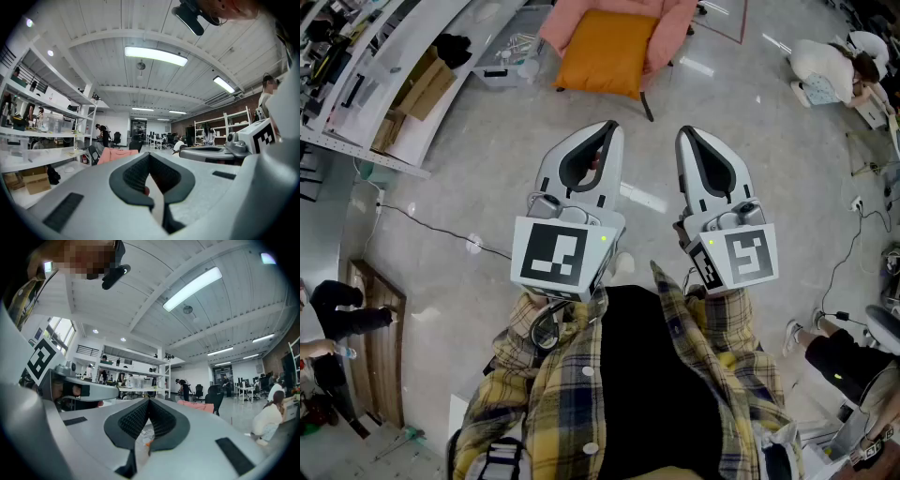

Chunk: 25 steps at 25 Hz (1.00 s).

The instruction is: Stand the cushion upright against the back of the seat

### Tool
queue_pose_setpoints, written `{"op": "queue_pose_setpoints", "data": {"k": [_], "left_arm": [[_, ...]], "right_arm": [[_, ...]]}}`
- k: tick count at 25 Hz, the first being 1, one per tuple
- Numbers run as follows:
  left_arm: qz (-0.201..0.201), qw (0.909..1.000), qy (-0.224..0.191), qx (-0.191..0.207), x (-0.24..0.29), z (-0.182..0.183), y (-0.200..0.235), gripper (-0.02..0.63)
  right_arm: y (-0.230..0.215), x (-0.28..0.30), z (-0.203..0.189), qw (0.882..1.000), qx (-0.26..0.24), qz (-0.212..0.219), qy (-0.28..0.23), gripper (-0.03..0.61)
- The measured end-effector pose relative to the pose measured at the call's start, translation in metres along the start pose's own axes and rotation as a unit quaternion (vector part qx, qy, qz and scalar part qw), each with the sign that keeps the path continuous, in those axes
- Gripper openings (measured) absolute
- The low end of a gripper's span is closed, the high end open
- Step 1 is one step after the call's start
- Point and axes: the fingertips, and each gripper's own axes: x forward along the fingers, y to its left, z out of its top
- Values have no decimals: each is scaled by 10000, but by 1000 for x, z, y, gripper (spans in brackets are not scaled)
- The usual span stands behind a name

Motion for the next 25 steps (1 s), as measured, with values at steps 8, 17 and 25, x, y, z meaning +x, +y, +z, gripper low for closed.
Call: {"op": "queue_pose_setpoints", "data": {"k": [8, 17, 25], "left_arm": [[152, 9997, -172, -67, 5, 8, -16, 3], [254, 9997, 16, 12, 8, -1, -34, 3], [314, 9995, 64, -31, 29, -10, -7, 3]], "right_arm": [[-11, -12, 6, 9999, -39, 108, -72, 15], [-25, -26, -1, 9997, 53, 239, -49, 17], [-32, 7, -13, 9995, 78, 289, -20, 17]]}}
